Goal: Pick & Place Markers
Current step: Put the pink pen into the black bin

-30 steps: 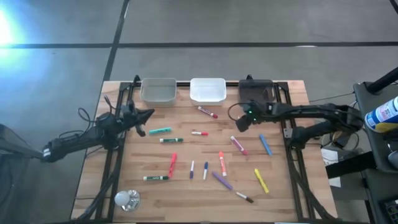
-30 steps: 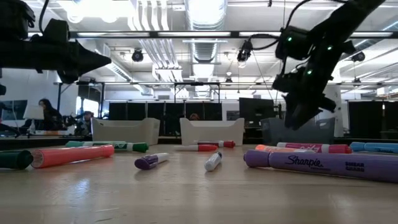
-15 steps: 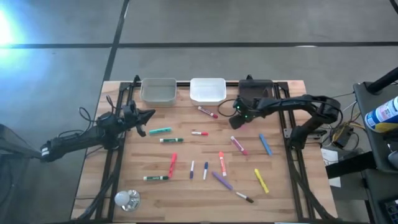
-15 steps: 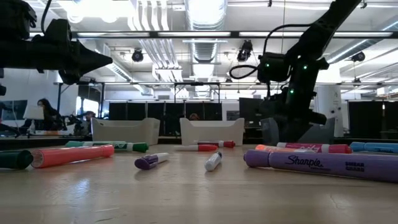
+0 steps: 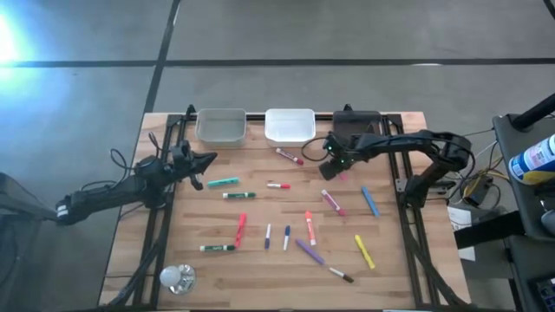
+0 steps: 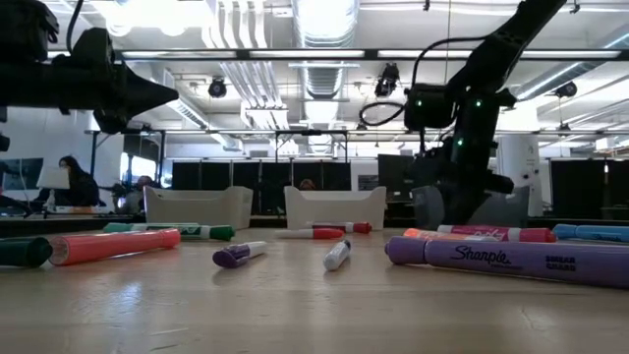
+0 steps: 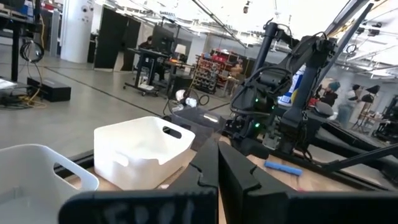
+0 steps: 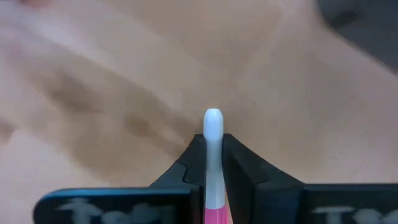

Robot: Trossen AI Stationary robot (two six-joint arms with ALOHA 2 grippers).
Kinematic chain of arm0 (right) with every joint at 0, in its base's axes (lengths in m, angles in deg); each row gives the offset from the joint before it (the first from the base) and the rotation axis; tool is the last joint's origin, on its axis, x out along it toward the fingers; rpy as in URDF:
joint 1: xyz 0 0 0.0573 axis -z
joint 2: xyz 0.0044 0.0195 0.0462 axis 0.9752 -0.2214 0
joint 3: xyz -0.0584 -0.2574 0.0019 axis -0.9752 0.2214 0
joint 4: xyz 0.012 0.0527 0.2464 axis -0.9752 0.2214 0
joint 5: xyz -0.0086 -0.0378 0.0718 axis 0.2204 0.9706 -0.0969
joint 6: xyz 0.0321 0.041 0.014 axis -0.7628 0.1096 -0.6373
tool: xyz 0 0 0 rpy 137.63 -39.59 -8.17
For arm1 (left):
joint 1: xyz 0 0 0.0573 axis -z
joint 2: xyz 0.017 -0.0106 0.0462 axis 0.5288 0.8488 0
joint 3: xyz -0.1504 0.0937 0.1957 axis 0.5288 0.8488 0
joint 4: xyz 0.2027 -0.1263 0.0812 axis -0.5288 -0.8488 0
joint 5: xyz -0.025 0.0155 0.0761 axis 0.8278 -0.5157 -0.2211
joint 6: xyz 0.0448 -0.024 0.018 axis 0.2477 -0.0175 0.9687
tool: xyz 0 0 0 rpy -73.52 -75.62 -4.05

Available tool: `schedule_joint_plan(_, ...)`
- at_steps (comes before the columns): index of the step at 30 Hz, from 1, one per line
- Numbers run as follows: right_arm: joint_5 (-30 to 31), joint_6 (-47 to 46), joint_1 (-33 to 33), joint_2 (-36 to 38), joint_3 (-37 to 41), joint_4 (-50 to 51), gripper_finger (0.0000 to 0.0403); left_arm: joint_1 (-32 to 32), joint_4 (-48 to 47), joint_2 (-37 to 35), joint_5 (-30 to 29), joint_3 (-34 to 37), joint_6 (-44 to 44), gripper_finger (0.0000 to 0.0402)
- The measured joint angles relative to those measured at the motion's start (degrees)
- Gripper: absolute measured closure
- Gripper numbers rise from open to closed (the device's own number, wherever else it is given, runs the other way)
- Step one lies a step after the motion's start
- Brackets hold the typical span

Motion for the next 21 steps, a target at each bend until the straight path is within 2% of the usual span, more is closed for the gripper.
schedule_joint_plan(5, -3.5, 2.7, 0.2, 7.0, -0.1, -0.5, 0.0376, 0.0, 1.3, 0.7, -0.8, -0.2, 1.5, 0.0401)
schedule_joint_plan(9, -3.1, 5.4, 2.2, 13.7, -0.1, -1.7, 0.0376, 0.0, 1.5, 1.6, -0.8, -0.1, 1.6, 0.0401)
schedule_joint_plan(15, 0.6, 14.1, 14.1, 19.1, -1.2, -2.9, 0.0376, 0.0, 2.5, 3.6, -0.8, 0.1, 1.7, 0.0401)
schedule_joint_plan(21, 0.3, 23.2, 25.4, 14.0, -4.0, -4.3, 0.0376, 0.0, 4.2, 5.4, -0.8, 0.4, 1.5, 0.0401)
